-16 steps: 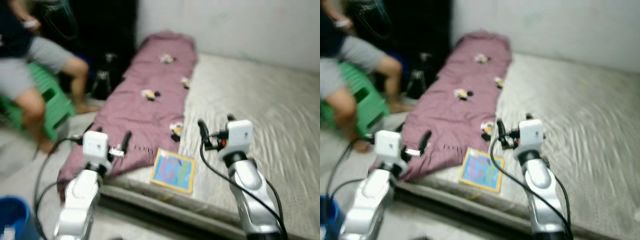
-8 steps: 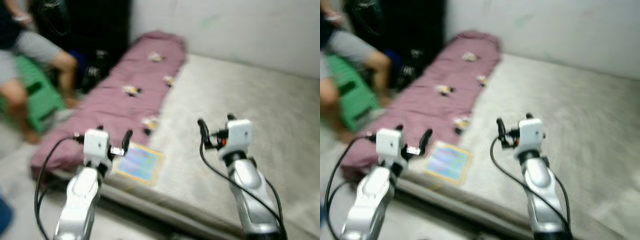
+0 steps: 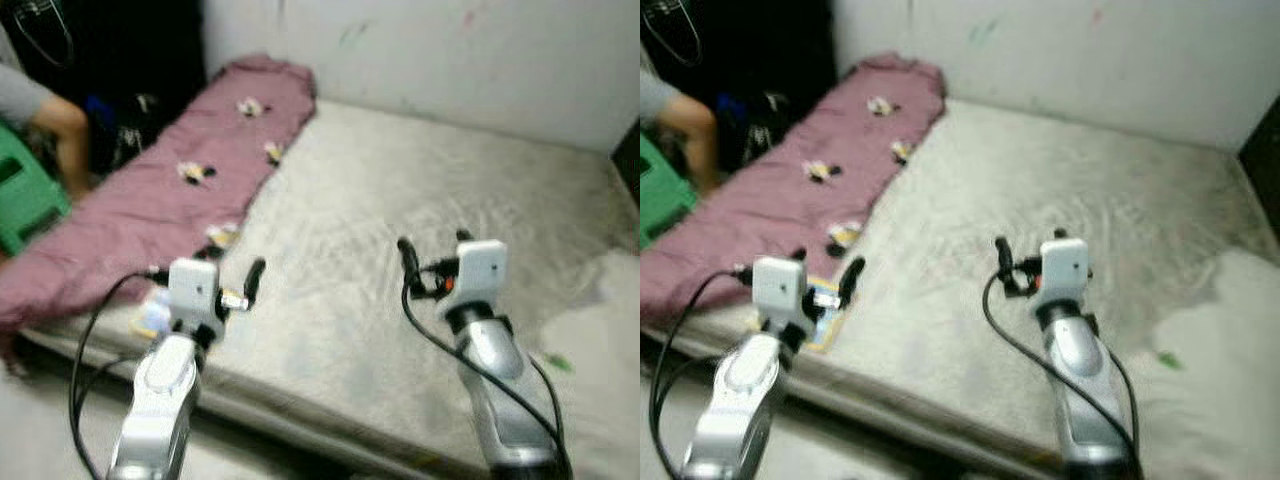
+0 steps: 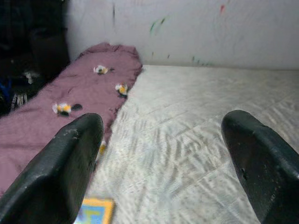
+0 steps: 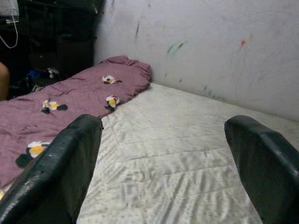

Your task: Clean up the room

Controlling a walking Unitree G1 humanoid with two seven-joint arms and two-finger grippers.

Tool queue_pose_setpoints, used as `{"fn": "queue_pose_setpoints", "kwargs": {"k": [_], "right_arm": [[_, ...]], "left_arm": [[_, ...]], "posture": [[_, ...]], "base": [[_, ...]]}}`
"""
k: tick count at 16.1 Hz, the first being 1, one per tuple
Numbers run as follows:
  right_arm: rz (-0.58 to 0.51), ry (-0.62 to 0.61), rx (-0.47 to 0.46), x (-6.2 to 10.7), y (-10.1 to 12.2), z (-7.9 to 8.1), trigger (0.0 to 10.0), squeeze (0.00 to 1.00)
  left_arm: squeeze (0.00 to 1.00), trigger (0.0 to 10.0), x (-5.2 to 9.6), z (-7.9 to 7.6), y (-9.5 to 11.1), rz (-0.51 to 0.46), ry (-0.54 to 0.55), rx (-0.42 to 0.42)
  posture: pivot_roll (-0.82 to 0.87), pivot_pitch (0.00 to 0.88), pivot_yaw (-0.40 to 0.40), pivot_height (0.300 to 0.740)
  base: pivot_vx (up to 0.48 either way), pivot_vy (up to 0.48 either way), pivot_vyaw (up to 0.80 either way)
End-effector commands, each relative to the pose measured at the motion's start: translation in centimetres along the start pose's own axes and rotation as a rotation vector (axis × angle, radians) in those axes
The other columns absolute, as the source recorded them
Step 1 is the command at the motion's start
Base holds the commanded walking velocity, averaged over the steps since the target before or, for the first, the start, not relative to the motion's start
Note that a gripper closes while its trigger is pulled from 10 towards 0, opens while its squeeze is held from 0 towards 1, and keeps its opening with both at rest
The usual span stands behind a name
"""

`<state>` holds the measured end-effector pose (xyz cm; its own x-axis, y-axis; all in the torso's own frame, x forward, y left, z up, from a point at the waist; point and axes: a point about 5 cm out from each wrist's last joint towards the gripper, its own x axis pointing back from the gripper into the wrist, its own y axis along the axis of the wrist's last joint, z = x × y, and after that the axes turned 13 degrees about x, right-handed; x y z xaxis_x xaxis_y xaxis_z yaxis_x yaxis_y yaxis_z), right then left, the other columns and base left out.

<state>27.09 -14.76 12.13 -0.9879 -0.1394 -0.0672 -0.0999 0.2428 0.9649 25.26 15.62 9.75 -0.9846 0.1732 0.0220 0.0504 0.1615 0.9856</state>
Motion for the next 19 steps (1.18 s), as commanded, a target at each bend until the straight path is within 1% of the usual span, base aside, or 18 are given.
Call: {"fn": "queue_pose_setpoints", "kwargs": {"k": [1, 2, 4, 8, 12, 14, 16, 19], "right_arm": [[-0.023, 0.003, 0.0, -0.2, 0.6, -0.1, 10.0, 0.0], [-0.013, 0.001, -0.005, -0.2, 0.5, -0.1, 10.0, 0.0], [-0.011, -0.002, -0.008, -0.3, 0.5, -0.2, 10.0, 0.0], [-0.023, -0.007, 0.004, -0.6, 0.8, -0.4, 10.0, 0.0], [-0.026, -0.005, -0.005, -0.6, 1.1, -0.2, 10.0, 0.0], [-0.023, -0.003, -0.012, -0.4, 0.9, 0.3, 10.0, 0.0], [-0.016, -0.004, -0.013, -0.2, 0.6, 0.3, 10.0, 0.0], [-0.008, -0.009, -0.005, -0.2, 0.3, -0.1, 10.0, 0.0]], "left_arm": [[0.0, 10.0, -0.2, -0.1, 0.4, -0.014, -0.01, -0.001], [0.0, 10.0, -0.2, -0.1, 0.4, -0.014, -0.011, 0.0], [0.0, 10.0, -0.3, -0.1, 0.4, -0.016, -0.01, -0.003], [0.0, 10.0, -0.6, 0.3, 0.9, -0.034, 0.005, -0.018], [0.0, 10.0, -0.3, 0.6, 1.2, -0.039, 0.014, -0.028], [0.0, 10.0, -0.1, 0.7, 1.0, -0.031, 0.021, -0.032], [0.0, 10.0, 0.1, 0.7, 0.6, -0.023, 0.029, -0.026], [0.0, 10.0, 0.2, 0.3, 0.1, -0.013, 0.03, -0.026]], "posture": [[-0.05, 0.011, -0.033, 0.74], [-0.05, 0.013, -0.033, 0.74], [-0.05, 0.017, -0.034, 0.74], [-0.04, 0.035, -0.036, 0.74], [-0.03, 0.05, -0.025, 0.74], [-0.03, 0.042, -0.02, 0.74], [-0.03, 0.021, -0.019, 0.74], [-0.03, 0.0, -0.027, 0.74]], "base": [[0.0, -0.435, 0.0], [0.0, -0.439, 0.0], [0.0, -0.437, -0.8], [0.0, 0.0, -0.8], [0.0, 0.0, -0.8], [0.0, 0.0, -0.8], [0.0, 0.0, -0.8], [0.0, 0.0, -0.15]]}}
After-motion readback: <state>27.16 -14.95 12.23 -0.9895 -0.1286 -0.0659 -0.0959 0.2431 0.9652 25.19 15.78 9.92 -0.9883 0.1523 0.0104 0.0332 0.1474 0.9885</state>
